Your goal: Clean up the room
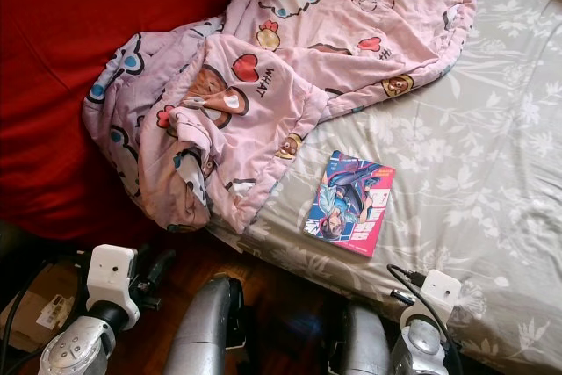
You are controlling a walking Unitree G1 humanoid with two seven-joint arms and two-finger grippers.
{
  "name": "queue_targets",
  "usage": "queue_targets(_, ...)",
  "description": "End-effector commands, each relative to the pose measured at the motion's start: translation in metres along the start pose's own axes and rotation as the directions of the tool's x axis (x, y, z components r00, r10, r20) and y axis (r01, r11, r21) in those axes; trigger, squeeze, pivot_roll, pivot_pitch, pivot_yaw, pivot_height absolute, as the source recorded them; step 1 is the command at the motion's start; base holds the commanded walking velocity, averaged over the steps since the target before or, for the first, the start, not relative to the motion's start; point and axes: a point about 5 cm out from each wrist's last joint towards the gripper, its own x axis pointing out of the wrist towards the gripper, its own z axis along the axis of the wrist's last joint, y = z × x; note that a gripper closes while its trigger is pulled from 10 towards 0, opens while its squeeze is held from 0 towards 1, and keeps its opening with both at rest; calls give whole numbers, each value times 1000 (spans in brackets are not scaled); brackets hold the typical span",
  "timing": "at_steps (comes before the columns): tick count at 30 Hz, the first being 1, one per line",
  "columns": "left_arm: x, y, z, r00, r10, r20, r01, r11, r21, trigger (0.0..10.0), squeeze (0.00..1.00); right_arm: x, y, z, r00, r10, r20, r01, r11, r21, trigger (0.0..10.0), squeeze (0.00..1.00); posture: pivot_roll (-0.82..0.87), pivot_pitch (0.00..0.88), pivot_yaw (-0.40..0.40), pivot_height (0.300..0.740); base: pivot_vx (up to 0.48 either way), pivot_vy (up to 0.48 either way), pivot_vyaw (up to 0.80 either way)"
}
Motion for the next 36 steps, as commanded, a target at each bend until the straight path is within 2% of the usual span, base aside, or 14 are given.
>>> queue_targets(1, -4, 2, -10, 999, 13, -42, -13, 1000, 0, 10000, 0, -16, -24, -54, 976, -101, -191, 96, 995, -35, 0, 0, 96, 307, 66, 636, 0, 0, 0)
queue_targets(7, -1, 1, -10, 999, 11, -38, -11, 1000, -3, 10000, 0, -20, -19, -62, 972, -82, -220, 72, 996, -55, 0, 0, 93, 305, 64, 636, 0, 0, 0)
queue_targets(18, -1, 0, -11, 999, 11, -36, -11, 1000, -8, 10000, 0, -27, -15, -77, 953, -71, -296, 26, 988, -154, 0, 0, 87, 299, 57, 636, 0, 0, 0)
queue_targets(29, 0, 0, -11, 999, 12, -33, -12, 1000, -7, 10000, 0, -30, -12, -80, 951, -65, -304, 17, 988, -156, 0, 0, 87, 295, 57, 636, 0, 0, 0)
queue_targets(30, 0, 0, -11, 999, 11, -34, -11, 1000, -7, 10000, 0, -30, -12, -80, 951, -65, -302, 18, 988, -156, 4745, 0, 86, 294, 57, 636, 0, 0, 0)
queue_targets(31, 0, 0, -11, 999, 10, -34, -11, 1000, -6, 10000, 0, -30, -12, -80, 952, -67, -300, 20, 987, -157, 10000, 647, 84, 292, 56, 636, 0, 0, 0)
queue_targets(32, 0, 0, -11, 999, 10, -34, -10, 1000, -7, 10000, 0, -30, -12, -80, 952, -68, -298, 22, 987, -157, 10000, 647, 84, 292, 56, 636, 0, 0, 0)
queue_targets(33, 0, 0, -11, 999, 10, -34, -10, 1000, -6, 10000, 0, -30, -12, -80, 953, -72, -295, 26, 987, -156, 10000, 1000, 84, 292, 56, 636, 0, 0, 0)
queue_targets(36, 0, 0, -11, 999, 11, -33, -11, 1000, -5, 10000, 0, -30, -13, -79, 954, -85, -287, 39, 986, -161, 10000, 1000, 84, 292, 56, 636, 0, 0, 0)
